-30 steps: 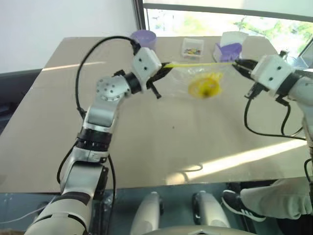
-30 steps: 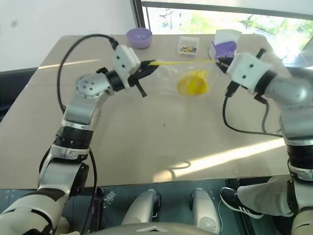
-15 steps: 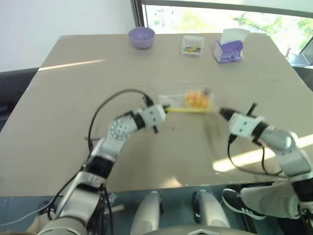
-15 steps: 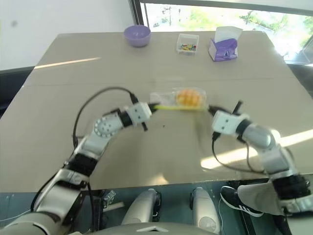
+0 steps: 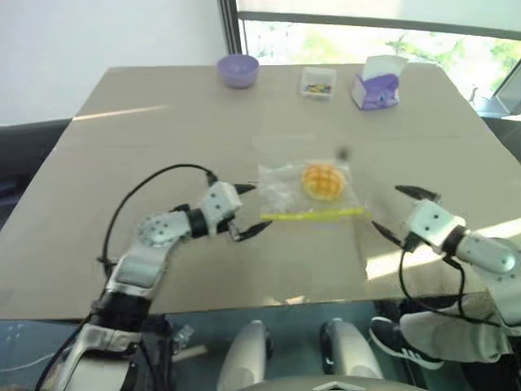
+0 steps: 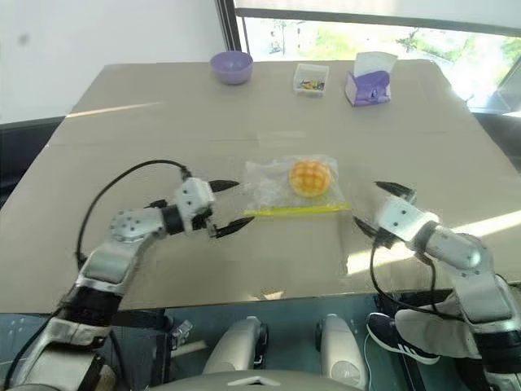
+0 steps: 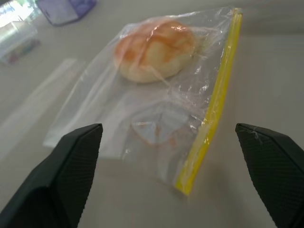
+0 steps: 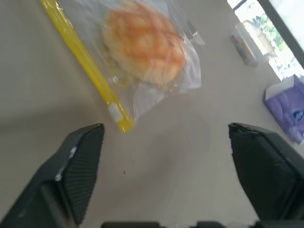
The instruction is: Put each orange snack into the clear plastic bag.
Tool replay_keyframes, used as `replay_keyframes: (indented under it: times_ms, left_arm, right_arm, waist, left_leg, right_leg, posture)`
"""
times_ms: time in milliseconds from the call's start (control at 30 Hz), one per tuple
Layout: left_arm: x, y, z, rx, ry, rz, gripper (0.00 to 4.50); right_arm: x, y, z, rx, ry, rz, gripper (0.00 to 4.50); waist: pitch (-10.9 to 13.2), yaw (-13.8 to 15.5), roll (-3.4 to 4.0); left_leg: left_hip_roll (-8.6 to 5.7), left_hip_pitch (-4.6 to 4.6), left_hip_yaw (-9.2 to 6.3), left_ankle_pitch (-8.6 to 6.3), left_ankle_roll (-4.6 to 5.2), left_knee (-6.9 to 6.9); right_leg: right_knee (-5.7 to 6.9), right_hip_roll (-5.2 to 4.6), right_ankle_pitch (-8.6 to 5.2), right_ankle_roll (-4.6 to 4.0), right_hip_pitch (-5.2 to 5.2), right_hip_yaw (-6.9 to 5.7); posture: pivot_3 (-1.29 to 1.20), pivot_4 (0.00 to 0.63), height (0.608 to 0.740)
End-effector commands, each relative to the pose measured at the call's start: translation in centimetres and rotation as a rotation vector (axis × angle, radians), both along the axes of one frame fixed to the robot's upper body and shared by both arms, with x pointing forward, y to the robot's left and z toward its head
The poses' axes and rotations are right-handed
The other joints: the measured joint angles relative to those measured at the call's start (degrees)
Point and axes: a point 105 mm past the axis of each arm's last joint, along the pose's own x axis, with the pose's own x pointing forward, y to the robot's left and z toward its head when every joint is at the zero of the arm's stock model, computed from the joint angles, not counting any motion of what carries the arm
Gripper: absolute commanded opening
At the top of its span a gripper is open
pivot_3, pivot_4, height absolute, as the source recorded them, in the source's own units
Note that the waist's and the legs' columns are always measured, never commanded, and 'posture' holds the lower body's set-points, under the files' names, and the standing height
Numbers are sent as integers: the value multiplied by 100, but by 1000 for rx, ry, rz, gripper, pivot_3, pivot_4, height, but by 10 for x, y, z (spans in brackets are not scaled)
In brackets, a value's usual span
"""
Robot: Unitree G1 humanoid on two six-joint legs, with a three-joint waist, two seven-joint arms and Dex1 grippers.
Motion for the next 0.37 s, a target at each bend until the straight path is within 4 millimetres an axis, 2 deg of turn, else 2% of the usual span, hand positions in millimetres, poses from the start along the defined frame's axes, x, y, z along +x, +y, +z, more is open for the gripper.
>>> replay_keyframes:
  times_ms: [33, 200, 367]
  left_arm:
    - [-7, 16, 29, -106, 18, 4, 4491]
    - [-10, 34, 40, -146, 70, 36, 4491]
    - [-15, 42, 39, -132, 98, 32, 4491]
  right_arm:
    - [-16, -12, 29, 111, -21, -23, 4417]
    - [-35, -28, 48, 198, -22, -92, 4417]
    - [-46, -27, 52, 227, 5, -94, 4417]
  waist:
    - [0, 6, -1]
    - [-1, 10, -2]
    - [-1, 3, -2]
  left_leg:
    - [-1, -3, 1, 0, 0, -2]
    - [-1, -3, 0, 0, 0, -5]
    - [1, 1, 3, 0, 0, -5]
  right_leg:
    - [-1, -1, 0, 0, -3, 0]
    - [-4, -2, -1, 0, -3, -1]
    - [-4, -1, -11, -13, -2, 1]
  posture:
    - [0, 150, 740]
    - [0, 150, 740]
    - [0, 150, 740]
